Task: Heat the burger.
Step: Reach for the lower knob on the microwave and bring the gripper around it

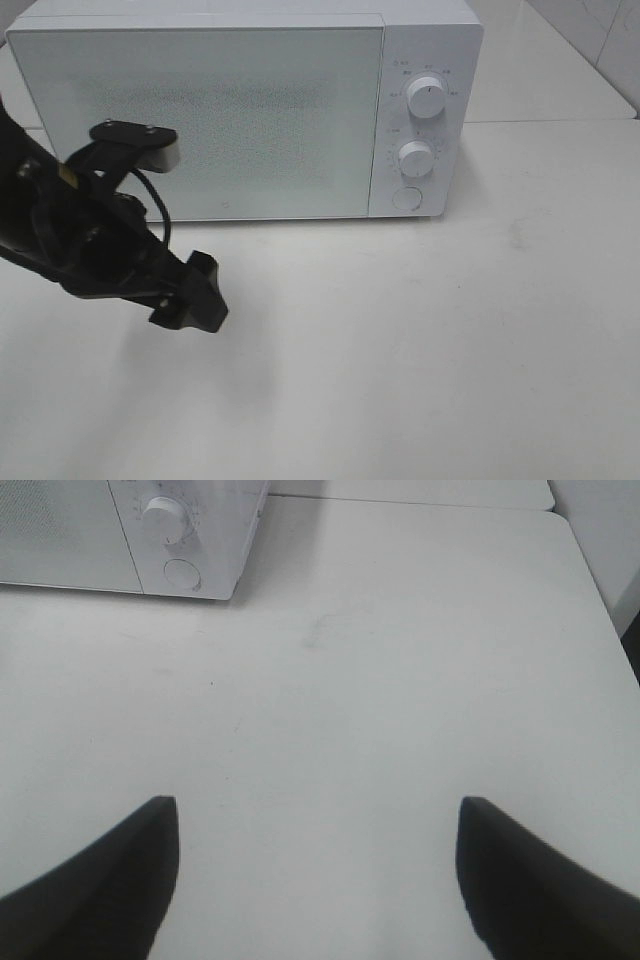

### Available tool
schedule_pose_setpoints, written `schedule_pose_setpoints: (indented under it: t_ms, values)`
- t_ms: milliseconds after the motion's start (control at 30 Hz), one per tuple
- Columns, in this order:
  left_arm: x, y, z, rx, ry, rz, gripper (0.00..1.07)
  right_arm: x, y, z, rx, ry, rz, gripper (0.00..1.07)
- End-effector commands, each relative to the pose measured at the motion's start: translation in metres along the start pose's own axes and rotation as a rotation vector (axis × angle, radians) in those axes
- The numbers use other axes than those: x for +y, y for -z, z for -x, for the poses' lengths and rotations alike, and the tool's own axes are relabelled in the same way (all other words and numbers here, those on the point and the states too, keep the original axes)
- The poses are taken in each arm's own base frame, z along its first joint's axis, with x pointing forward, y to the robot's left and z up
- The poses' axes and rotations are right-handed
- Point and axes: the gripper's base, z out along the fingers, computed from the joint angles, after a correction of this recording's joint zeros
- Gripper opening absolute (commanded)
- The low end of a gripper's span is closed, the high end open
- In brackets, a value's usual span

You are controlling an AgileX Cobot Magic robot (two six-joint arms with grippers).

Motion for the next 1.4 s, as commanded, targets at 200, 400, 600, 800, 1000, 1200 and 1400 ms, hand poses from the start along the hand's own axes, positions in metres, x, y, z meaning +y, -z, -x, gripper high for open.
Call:
schedule_pose_setpoints:
  t_ms: [200, 400, 600, 800, 1000, 1200, 1400]
  values:
    - [0.054, 0.048, -0.017, 0.058, 0.218, 0.036, 1.00, 0.000, 0.003, -0.002, -0.027, 0.008, -0.004, 0.74]
    - [0.079, 0.079, -0.031, 0.044, 0.321, 0.080, 1.00, 0.000, 0.003, -0.002, -0.027, 0.008, -0.004, 0.74]
    - [0.104, 0.119, -0.057, 0.029, 0.469, 0.133, 1.00, 0.000, 0.003, -0.002, -0.027, 0.008, -0.004, 0.74]
    - [0.101, 0.146, -0.073, -0.015, 0.532, 0.165, 1.00, 0.000, 0.003, -0.002, -0.027, 0.008, -0.004, 0.74]
    - [0.087, 0.167, -0.082, -0.068, 0.511, 0.203, 1.00, 0.000, 0.003, -0.002, -0.027, 0.008, -0.004, 0.74]
    - [0.070, 0.183, -0.103, -0.135, 0.497, 0.273, 1.00, 0.000, 0.003, -0.002, -0.027, 0.008, -0.004, 0.74]
    - [0.057, 0.173, -0.131, -0.152, 0.491, 0.286, 1.00, 0.000, 0.003, -0.002, -0.027, 0.008, -0.004, 0.74]
